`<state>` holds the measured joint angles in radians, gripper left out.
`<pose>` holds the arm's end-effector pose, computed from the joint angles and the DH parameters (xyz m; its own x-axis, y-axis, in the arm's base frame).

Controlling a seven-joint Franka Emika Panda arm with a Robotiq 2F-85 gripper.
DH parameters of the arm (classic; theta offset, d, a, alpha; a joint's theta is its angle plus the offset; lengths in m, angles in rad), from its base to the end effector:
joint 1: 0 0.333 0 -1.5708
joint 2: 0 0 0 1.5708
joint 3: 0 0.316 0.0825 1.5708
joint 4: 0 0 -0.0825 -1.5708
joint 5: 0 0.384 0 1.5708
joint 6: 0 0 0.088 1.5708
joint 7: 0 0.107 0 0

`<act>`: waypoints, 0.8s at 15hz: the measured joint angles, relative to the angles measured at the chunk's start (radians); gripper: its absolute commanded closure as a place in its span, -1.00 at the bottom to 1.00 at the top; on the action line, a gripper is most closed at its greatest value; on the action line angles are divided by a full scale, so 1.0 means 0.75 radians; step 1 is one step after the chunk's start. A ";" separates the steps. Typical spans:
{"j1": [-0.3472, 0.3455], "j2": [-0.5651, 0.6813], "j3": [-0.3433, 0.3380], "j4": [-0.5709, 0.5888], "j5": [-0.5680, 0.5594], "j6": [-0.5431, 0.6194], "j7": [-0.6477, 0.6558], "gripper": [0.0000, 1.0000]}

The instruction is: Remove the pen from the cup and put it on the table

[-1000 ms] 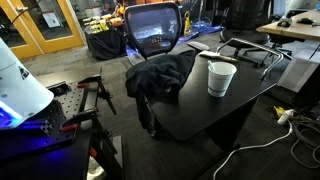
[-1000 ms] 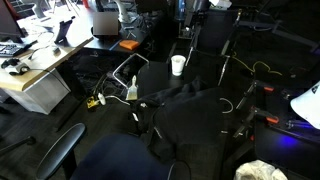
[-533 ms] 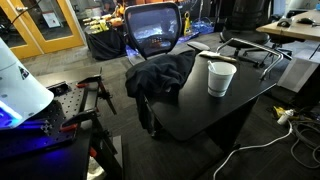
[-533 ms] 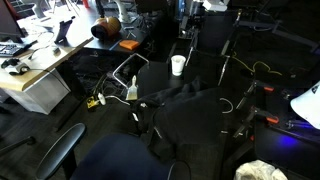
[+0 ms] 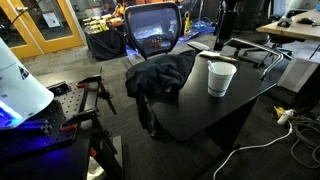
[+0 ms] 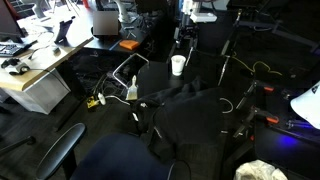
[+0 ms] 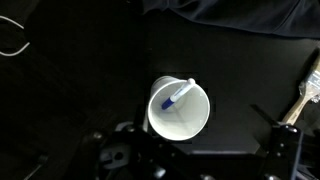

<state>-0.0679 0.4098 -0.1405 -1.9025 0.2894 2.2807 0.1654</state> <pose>0.6146 -0.1184 0.2844 0.8507 -0.5218 -0.0630 -0.5250 -0.8379 -0.1490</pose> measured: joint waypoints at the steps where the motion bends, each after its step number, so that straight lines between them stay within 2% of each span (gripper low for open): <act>1: -0.001 0.018 0.000 0.007 0.000 0.000 0.002 -1.00; 3: -0.005 0.048 0.000 0.019 0.000 0.000 0.003 -0.93; 5: -0.007 0.072 0.000 0.032 0.000 0.000 0.003 -0.53; 7: -0.007 0.090 0.001 0.045 -0.002 0.000 0.004 -0.21; 8: -0.006 0.098 0.001 0.050 -0.003 0.000 0.005 -0.16; 9: -0.004 0.104 0.002 0.055 -0.005 0.000 0.009 0.12; 12: -0.001 0.124 0.005 0.073 -0.018 0.000 0.047 0.31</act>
<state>-0.0687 0.5027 -0.1368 -1.8479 0.2759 2.2808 0.2010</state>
